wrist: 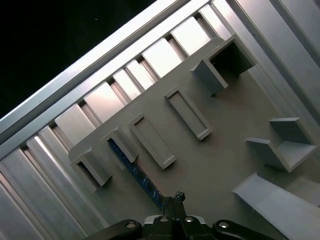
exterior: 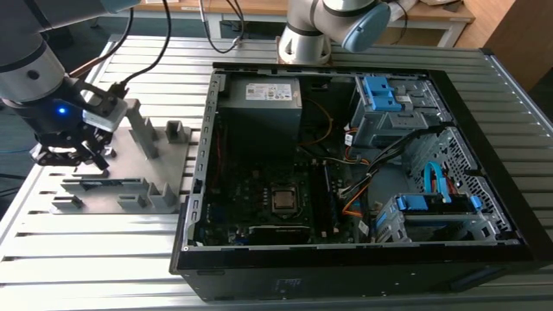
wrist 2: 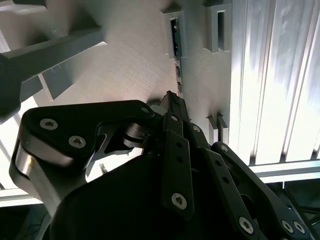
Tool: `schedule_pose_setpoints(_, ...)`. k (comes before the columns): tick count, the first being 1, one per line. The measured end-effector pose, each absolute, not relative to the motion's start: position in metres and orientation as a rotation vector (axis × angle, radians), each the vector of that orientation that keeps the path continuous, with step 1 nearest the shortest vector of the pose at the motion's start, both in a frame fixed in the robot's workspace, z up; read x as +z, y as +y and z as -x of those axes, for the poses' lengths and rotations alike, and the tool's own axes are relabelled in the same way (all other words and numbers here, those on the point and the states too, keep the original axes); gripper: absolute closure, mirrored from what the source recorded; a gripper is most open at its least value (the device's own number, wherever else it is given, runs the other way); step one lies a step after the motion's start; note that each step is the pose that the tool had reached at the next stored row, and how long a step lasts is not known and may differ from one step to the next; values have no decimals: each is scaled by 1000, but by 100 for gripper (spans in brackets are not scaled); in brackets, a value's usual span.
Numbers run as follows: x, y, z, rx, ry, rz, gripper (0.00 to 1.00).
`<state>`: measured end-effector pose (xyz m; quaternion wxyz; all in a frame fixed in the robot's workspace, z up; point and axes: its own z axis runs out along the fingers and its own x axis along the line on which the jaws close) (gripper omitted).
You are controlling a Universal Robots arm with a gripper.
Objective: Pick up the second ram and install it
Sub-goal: 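Pick up the second ram and move it above second insertion slot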
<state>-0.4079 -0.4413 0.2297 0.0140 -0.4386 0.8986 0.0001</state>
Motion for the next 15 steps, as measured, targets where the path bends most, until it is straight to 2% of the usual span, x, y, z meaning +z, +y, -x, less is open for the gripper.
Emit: schedule_pose_setpoints(15, 230, -441, 408, 3, 2713, 1528, 90)
